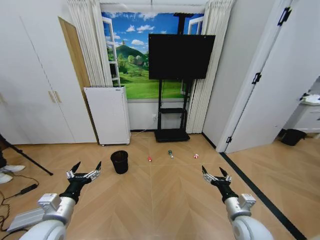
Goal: Pick up the trash bin and place the garbage on the floor into it.
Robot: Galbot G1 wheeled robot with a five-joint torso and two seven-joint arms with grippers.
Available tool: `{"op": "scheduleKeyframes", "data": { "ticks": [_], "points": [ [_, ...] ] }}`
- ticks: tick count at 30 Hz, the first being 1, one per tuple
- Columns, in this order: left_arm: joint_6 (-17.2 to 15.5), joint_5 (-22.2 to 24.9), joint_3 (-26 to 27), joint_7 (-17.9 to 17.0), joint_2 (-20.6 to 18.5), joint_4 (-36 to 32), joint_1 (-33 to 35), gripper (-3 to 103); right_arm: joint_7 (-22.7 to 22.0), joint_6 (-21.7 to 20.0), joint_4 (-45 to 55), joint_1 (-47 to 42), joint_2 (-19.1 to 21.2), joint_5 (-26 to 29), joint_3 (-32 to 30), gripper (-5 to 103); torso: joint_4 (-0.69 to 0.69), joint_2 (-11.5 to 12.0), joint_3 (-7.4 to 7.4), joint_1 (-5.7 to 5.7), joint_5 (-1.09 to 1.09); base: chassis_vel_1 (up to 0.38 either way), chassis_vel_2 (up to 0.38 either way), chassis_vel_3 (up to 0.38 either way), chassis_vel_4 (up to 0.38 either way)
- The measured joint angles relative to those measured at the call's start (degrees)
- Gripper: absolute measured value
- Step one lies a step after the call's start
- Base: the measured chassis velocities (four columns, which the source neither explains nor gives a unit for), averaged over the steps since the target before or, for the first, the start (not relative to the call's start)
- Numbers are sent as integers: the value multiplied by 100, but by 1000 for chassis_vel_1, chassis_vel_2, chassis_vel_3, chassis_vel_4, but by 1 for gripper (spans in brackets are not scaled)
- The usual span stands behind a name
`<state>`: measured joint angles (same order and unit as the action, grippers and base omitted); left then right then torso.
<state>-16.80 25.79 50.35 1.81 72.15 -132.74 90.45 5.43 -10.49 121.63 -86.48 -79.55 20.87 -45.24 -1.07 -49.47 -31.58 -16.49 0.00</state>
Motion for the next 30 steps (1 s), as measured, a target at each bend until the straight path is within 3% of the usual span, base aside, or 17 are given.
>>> {"op": "scheduleKeyframes", "data": {
  "ticks": [30],
  "points": [
    [106, 77, -23, 112, -44, 137, -109, 100, 143, -11, -86, 31, 65, 61, 14, 100, 0, 0, 0, 0, 0, 0, 0, 0, 0]
  ]
}}
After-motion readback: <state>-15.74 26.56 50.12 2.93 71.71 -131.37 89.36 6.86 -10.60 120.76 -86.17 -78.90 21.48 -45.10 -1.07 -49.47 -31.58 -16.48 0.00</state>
